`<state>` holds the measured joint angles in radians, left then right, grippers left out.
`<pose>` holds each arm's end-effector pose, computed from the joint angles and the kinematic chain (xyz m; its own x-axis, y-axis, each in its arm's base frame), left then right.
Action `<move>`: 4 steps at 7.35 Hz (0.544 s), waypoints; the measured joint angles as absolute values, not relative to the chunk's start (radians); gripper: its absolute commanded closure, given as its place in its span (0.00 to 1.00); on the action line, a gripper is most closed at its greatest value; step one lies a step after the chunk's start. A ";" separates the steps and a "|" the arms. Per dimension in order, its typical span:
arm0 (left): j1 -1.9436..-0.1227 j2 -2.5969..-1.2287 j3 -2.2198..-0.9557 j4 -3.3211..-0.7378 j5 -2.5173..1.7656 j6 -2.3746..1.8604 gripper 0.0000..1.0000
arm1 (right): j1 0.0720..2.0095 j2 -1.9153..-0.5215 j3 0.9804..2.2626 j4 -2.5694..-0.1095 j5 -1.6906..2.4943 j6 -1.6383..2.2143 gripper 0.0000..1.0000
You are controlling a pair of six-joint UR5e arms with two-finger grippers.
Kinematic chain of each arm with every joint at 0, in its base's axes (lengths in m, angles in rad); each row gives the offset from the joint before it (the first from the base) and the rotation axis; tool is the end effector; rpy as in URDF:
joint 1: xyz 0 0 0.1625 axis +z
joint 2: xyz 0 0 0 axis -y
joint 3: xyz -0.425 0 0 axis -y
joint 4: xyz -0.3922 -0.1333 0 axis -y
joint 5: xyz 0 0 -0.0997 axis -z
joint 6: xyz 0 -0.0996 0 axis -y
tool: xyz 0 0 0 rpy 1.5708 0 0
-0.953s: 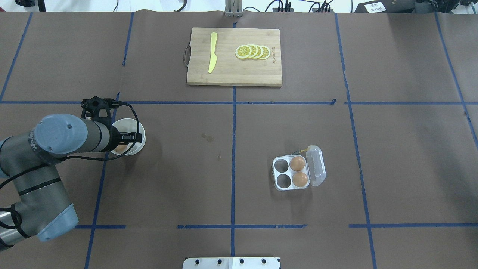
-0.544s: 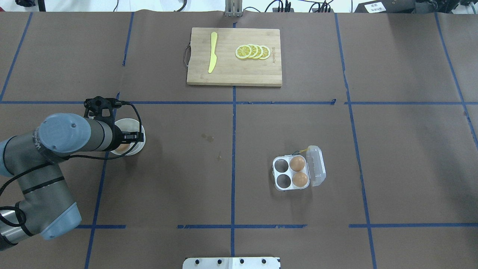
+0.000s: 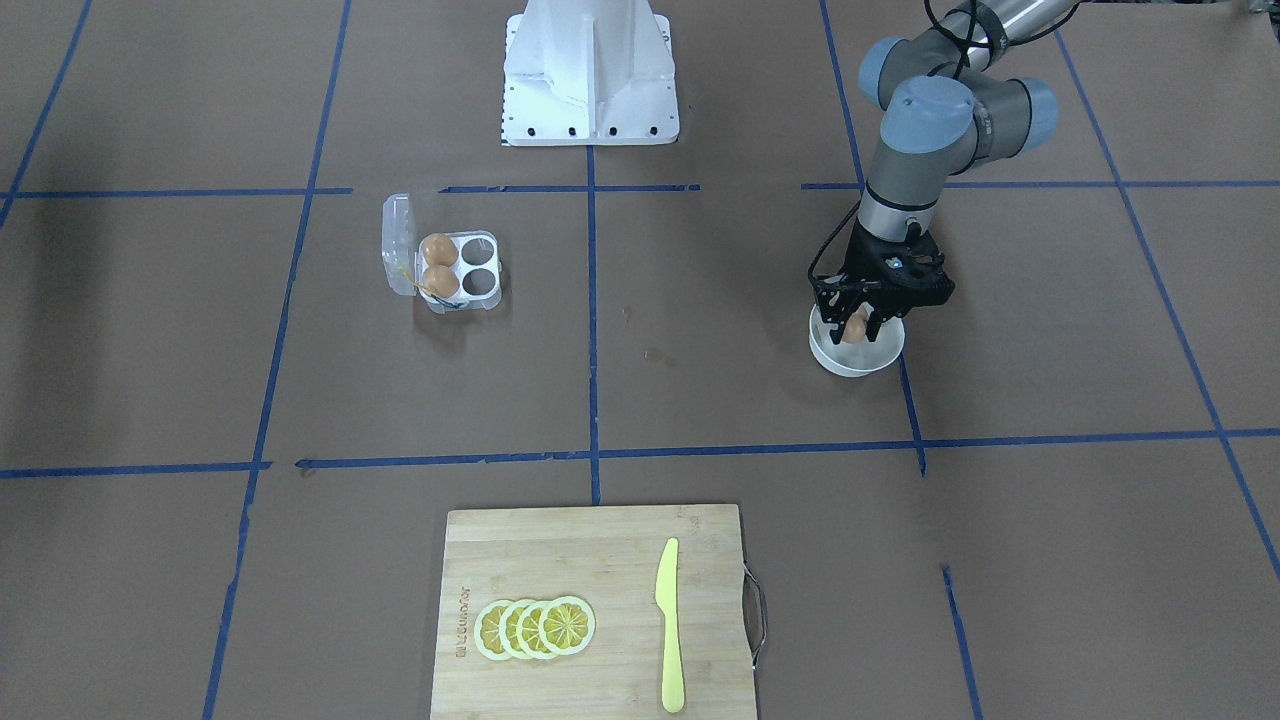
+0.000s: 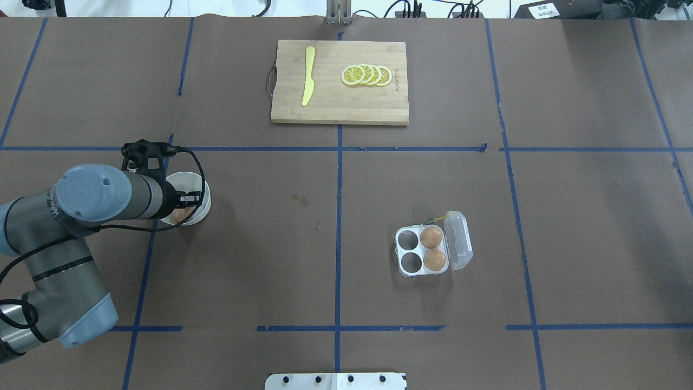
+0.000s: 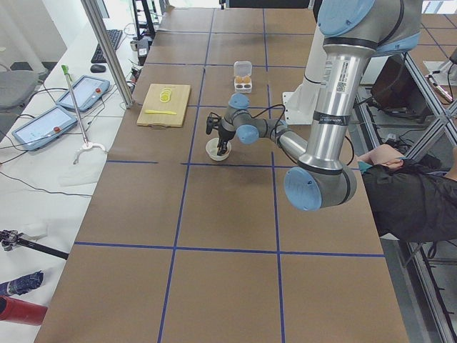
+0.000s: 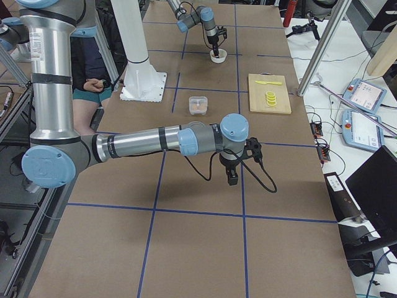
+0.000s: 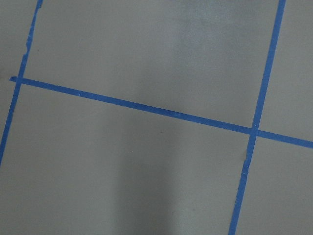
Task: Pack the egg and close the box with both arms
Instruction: 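Lower the left gripper into the bowl and close it on the egg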
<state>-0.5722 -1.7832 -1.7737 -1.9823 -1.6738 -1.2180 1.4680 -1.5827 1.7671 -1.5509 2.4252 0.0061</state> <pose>0.4284 -0.4223 0.4134 0.6984 -0.0410 -0.7145 0.2490 0.9499 0.1889 0.0075 -0.4948 0.5594 0.6381 -0.2136 0.7397 0.0966 0.9754 0.1984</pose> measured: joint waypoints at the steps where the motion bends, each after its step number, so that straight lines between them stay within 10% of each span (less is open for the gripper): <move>1: -0.572 -1.783 -1.774 -1.983 -1.674 -1.218 0.84 | 1.468 -1.582 1.767 -1.551 2.425 0.006 0.00; 4: -0.577 -1.783 -1.797 -1.982 -1.675 -1.176 1.00 | 1.468 -1.579 1.767 -1.551 2.425 0.006 0.00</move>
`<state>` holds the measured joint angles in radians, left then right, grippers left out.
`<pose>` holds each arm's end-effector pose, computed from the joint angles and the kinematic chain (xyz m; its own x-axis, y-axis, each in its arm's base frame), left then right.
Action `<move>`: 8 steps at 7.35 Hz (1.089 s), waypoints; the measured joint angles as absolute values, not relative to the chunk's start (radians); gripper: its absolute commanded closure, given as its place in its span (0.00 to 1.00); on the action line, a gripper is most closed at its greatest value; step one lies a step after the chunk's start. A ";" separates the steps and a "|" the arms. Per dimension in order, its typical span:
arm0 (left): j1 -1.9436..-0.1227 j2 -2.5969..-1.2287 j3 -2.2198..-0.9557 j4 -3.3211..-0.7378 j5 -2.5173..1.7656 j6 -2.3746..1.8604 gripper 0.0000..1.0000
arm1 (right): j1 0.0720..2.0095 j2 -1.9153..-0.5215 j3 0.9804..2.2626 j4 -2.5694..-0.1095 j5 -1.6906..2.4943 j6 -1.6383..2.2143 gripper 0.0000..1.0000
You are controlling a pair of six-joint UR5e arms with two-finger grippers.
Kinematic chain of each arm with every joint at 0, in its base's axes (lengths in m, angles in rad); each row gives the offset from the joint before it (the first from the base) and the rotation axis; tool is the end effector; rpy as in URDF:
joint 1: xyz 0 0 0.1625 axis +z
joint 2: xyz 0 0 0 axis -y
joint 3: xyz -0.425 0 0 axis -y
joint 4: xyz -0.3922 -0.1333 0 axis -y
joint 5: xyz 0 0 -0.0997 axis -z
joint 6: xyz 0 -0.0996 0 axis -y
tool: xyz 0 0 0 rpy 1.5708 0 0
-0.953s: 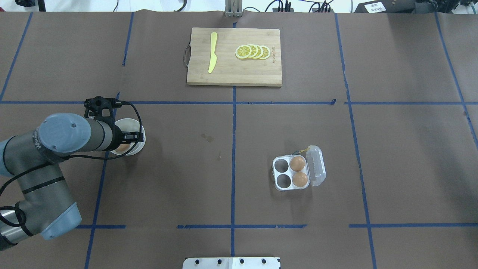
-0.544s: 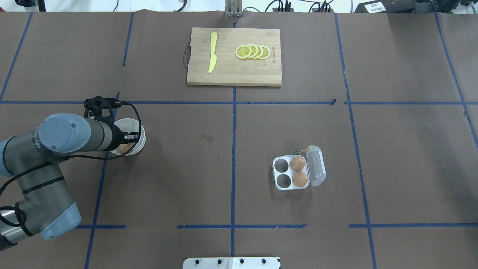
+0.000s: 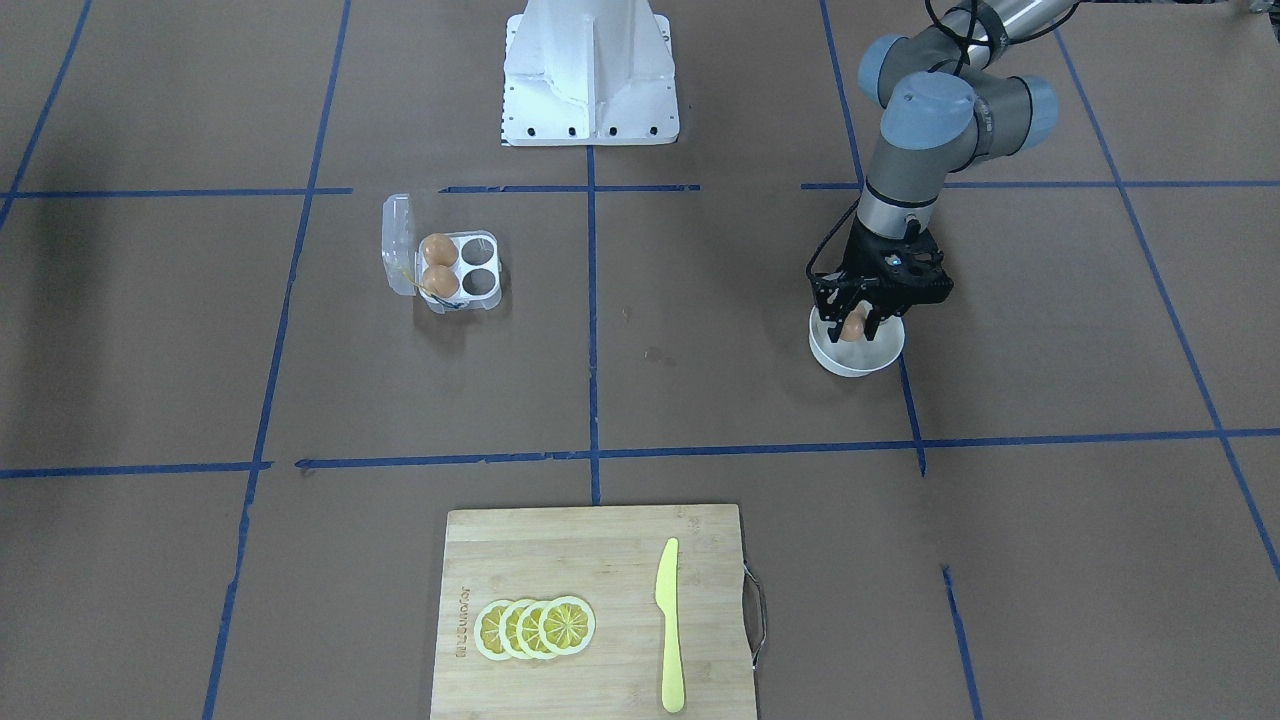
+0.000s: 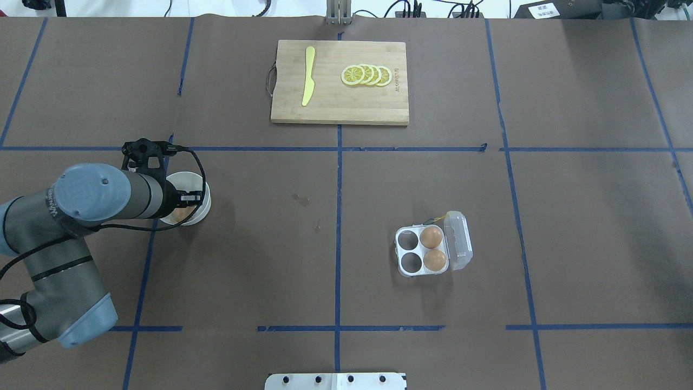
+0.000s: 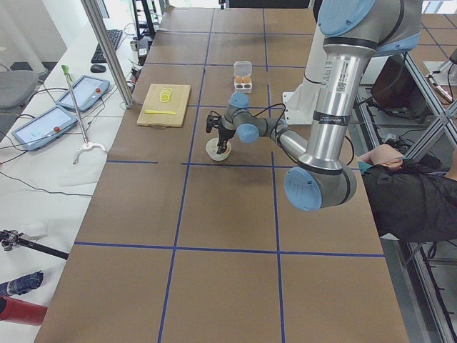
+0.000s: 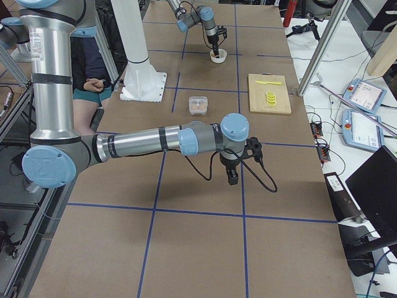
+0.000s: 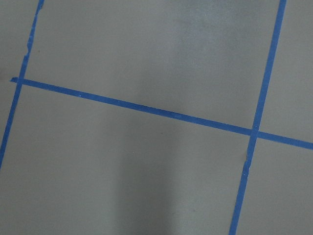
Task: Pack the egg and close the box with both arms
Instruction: 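Lower the left gripper into the bowl and close it on the egg, then lift the egg with the left gripper and carry it to the egg box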
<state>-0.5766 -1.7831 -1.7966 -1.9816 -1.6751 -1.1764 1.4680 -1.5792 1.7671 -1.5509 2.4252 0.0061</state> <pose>0.4234 -0.4220 0.4022 0.6946 0.0041 -0.7194 0.2272 0.9475 0.2249 0.0073 -0.4961 0.5577 0.6378 -0.2162 0.7392 0.0965 0.9747 0.2018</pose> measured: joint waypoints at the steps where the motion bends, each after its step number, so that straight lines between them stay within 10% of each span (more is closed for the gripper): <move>1: -0.581 -1.780 -1.814 -1.981 -1.675 -1.130 1.00 | 1.468 -1.578 1.767 -1.551 2.425 0.006 0.00; 8: -0.635 -1.879 -1.821 -2.332 -1.675 -0.750 1.00 | 1.468 -1.576 1.769 -1.551 2.425 0.008 0.00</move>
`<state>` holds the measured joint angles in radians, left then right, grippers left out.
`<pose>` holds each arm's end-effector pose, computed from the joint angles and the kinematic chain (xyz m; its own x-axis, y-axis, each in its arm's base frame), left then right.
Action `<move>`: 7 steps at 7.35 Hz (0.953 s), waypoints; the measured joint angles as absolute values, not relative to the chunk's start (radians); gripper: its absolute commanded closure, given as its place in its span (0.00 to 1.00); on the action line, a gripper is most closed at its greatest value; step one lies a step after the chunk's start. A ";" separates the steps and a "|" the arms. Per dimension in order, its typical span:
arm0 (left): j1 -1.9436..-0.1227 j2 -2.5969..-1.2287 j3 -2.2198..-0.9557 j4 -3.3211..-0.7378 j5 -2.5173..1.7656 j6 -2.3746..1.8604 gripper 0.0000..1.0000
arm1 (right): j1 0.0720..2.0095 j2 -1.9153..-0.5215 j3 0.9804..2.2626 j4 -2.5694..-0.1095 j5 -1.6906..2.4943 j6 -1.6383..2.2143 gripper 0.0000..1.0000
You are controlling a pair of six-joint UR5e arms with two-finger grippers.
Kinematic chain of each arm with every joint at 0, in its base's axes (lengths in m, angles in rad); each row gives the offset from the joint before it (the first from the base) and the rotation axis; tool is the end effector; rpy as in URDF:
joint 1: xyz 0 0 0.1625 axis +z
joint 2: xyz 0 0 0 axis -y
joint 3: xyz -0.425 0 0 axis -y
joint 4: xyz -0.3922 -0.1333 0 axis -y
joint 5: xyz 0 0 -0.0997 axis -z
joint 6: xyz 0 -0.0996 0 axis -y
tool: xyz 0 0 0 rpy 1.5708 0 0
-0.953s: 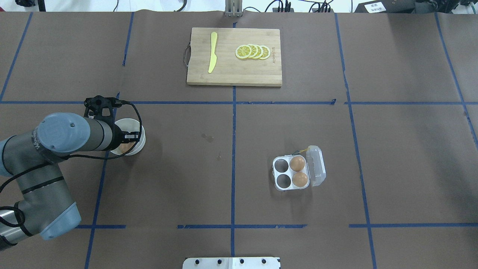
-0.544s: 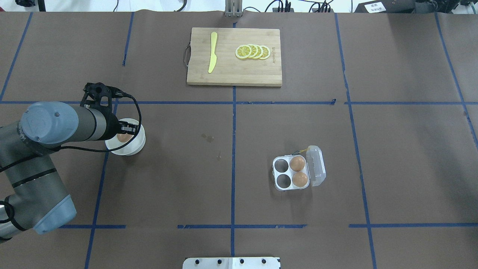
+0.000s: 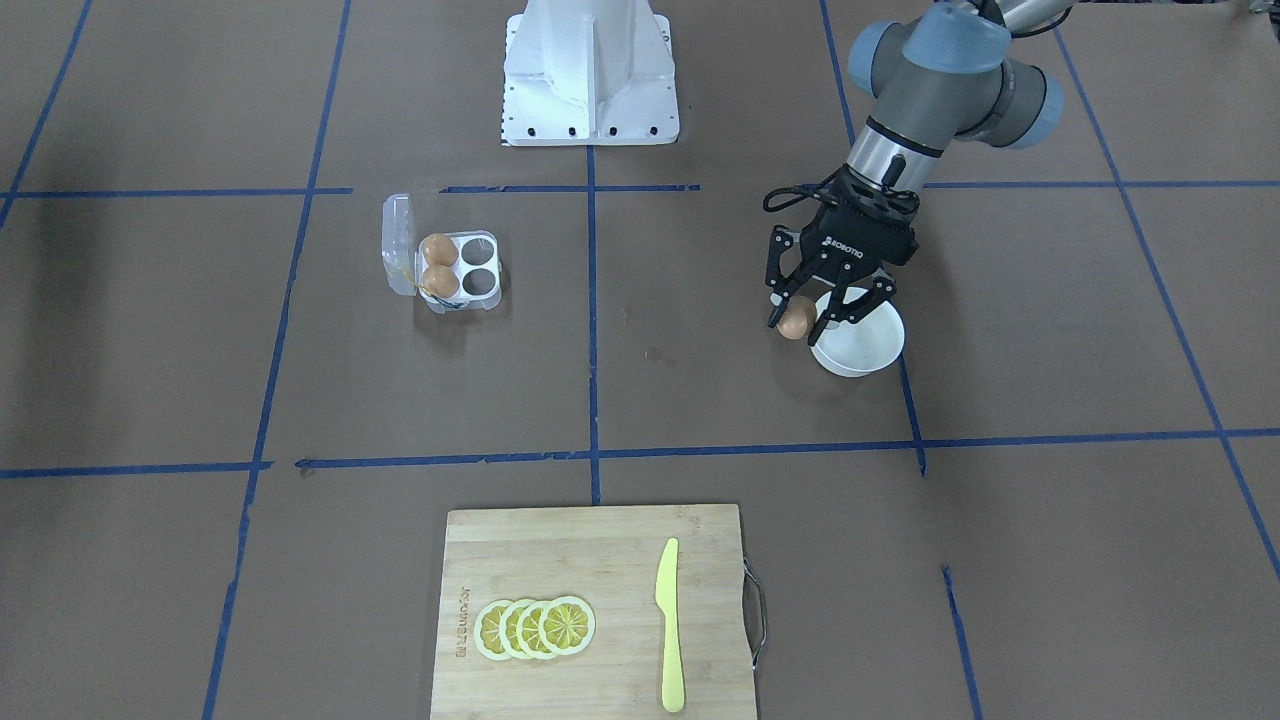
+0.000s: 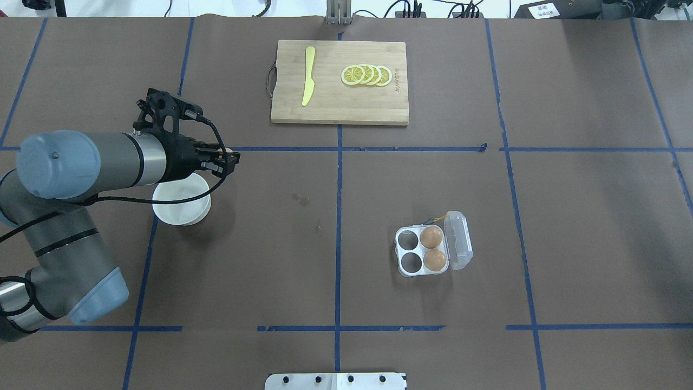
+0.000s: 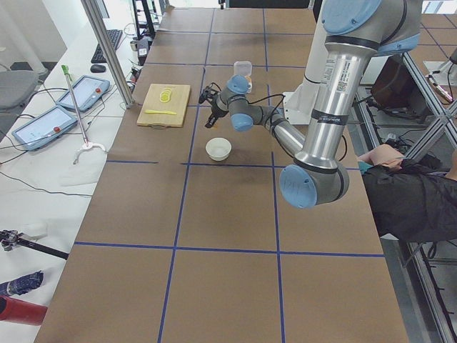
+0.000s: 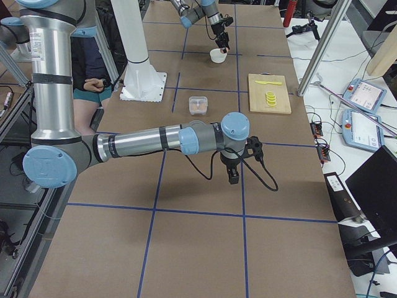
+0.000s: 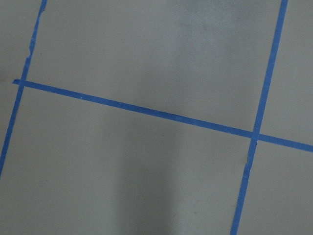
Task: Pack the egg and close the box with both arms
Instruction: 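Lift the egg with the left gripper and carry it to the egg box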
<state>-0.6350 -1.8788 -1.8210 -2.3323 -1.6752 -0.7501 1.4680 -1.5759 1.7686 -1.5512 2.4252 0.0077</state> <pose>0.3958 -0.4443 0.2878 0.5085 0.5291 -0.6793 0.2004 0.6945 0.6910 0.0072 -0.4974 0.5553 0.6376 -0.2180 0.7388 0.0954 0.9741 0.2050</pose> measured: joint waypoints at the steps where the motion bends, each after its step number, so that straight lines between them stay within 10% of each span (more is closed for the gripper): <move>1: -0.629 -1.912 -1.789 -2.444 -1.677 -0.684 1.00 | 1.468 -1.575 1.769 -1.551 2.425 0.008 0.00; 7: -0.402 -2.166 -1.571 -2.820 -1.500 -0.584 1.00 | 1.468 -1.573 1.768 -1.551 2.425 0.008 0.00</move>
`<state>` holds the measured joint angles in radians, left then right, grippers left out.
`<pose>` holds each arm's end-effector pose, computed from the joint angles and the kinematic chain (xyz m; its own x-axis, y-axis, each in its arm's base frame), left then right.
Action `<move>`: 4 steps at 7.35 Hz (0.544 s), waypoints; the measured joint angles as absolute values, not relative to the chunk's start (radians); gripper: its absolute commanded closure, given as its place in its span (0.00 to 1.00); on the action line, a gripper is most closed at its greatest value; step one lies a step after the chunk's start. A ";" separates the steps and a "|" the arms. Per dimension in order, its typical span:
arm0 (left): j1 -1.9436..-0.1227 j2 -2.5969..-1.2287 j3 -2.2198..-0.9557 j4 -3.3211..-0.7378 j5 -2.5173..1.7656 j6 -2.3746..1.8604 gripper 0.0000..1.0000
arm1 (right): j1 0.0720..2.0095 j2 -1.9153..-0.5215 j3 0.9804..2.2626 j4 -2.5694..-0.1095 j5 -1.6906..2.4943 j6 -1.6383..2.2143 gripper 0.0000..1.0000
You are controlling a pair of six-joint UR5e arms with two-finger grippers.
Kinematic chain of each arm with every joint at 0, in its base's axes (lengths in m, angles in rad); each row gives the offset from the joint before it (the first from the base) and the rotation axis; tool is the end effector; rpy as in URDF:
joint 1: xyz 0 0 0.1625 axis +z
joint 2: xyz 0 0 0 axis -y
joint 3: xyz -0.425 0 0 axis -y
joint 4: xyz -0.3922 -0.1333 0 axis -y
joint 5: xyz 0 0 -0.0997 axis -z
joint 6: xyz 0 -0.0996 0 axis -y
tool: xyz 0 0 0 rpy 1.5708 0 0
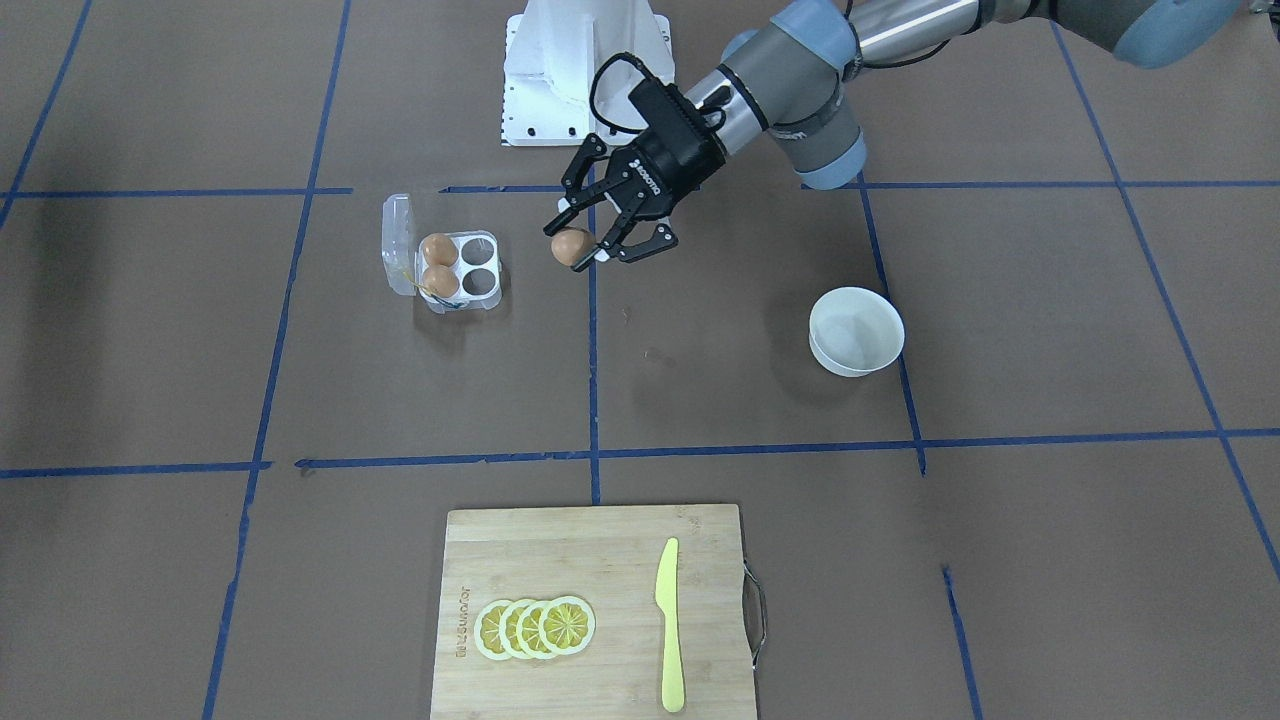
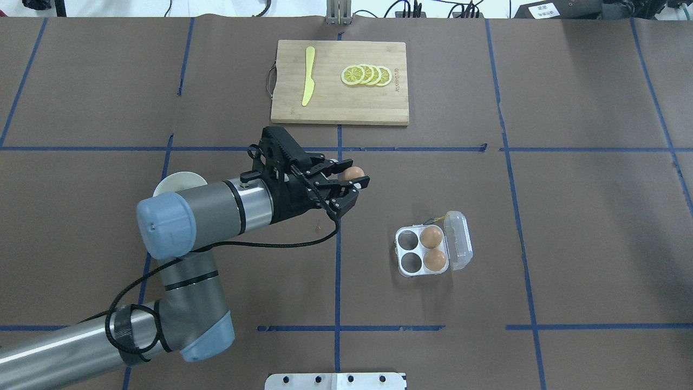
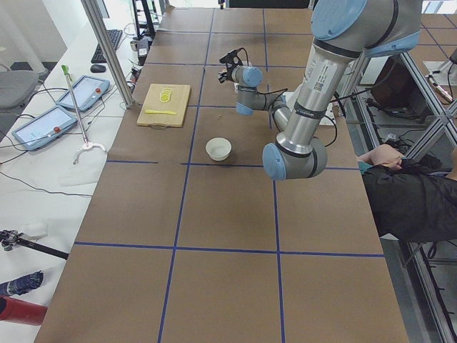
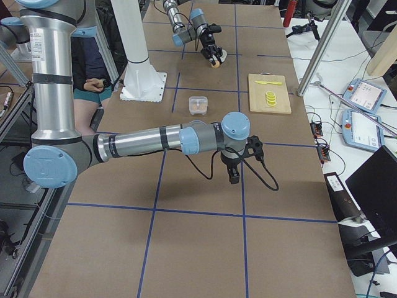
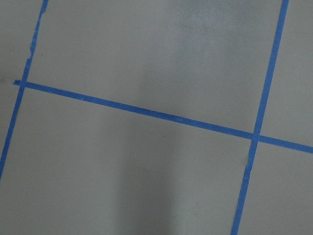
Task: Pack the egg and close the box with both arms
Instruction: 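Lift the egg with the left gripper and carry it to the egg box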
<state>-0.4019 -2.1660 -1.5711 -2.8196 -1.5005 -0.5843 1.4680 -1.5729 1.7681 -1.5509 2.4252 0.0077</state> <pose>0.5265 -0.3762 0.1716 0.2403 0.8020 -0.5469 0.4569 0.4037 0.7926 0.0071 -0.4986 0.5540 0.6374 -0.2200 0.7384 0.0953 0.9735 0.2078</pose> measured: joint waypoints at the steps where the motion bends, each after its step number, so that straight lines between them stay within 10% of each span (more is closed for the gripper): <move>1: -0.375 -2.192 -1.527 -2.872 -1.484 -0.515 1.00 | 1.468 -1.573 1.768 -1.551 2.425 0.008 0.00; 4: -0.312 -2.237 -1.425 -2.949 -1.453 -0.349 1.00 | 1.469 -1.574 1.769 -1.551 2.425 0.008 0.00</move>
